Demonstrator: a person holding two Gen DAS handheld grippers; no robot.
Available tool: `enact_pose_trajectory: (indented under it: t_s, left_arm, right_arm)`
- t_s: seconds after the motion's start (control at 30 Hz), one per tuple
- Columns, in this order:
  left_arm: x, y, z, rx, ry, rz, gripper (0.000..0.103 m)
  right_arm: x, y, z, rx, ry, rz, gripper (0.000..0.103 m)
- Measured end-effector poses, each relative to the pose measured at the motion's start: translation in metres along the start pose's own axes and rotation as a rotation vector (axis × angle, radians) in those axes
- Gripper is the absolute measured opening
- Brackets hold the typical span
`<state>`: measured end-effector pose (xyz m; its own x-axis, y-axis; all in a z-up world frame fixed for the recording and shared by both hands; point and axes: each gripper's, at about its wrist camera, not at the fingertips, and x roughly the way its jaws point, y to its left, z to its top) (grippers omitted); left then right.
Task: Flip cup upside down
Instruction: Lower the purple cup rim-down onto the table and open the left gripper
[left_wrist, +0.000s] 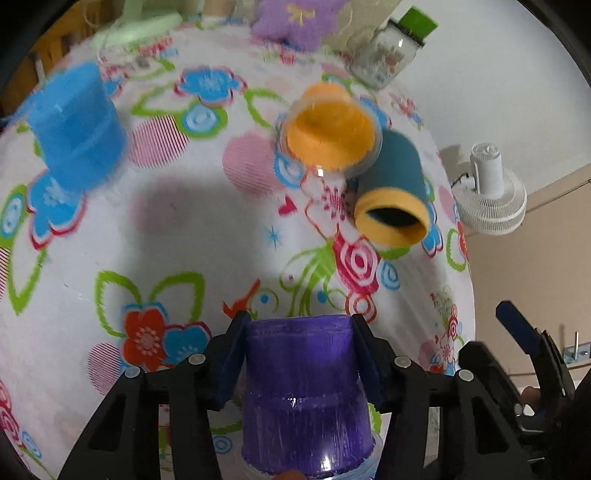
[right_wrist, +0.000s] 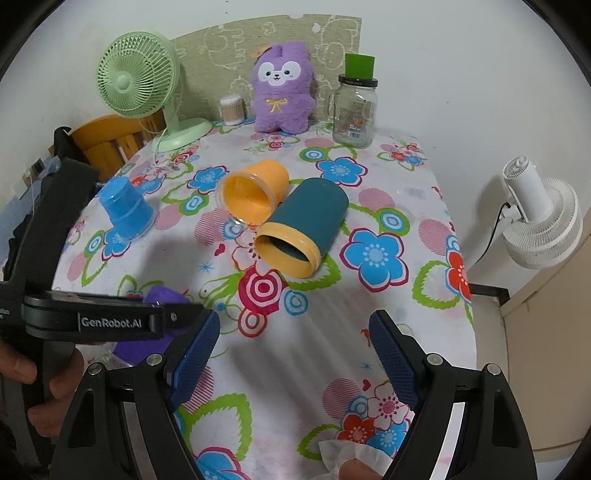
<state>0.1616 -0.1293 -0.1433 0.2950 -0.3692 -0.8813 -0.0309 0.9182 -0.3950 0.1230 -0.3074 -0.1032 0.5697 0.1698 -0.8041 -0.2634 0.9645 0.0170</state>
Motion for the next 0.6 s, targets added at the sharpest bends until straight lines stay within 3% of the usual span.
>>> enact_pose_trajectory:
  t_s: [0.4, 0.6]
  left_arm:
    - [-0.065, 0.004, -0.015, 0.027, -0.306, 0.089, 0.056]
    - [-0.072, 0.014, -0.024, 0.031, -0.342, 0.106, 0.054]
  right_arm:
    - [-0.010, 0.018, -0.001, -0.033, -0.019, 0.018, 0.085]
    - [-0.011, 0.028, -0.001, -0.047, -0.018, 0.030, 0.085]
